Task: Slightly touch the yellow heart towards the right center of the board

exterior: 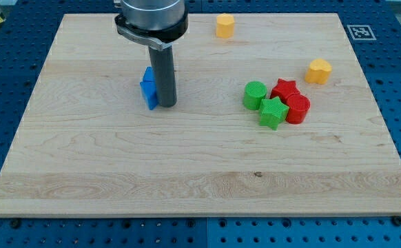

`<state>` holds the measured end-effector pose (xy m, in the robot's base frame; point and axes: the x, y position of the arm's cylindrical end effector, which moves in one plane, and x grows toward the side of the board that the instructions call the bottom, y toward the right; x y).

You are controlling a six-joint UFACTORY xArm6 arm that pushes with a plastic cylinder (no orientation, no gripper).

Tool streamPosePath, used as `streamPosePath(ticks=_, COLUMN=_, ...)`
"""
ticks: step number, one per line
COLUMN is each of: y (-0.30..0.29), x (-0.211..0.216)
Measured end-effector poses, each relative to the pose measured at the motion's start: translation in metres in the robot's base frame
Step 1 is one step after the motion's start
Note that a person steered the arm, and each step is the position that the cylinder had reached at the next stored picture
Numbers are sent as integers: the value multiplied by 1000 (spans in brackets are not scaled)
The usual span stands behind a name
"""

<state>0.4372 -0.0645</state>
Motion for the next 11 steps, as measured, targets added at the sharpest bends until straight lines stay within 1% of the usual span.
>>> streamPosePath(ticks=1, y=0, x=0)
streamPosePath(ticks=6, y=40, x=-5)
streamPosePath(ticks=8, y=52, x=-22)
streamPosePath(ticks=9, y=52, x=-41)
streamPosePath(ticks=11, y=63, x=-54)
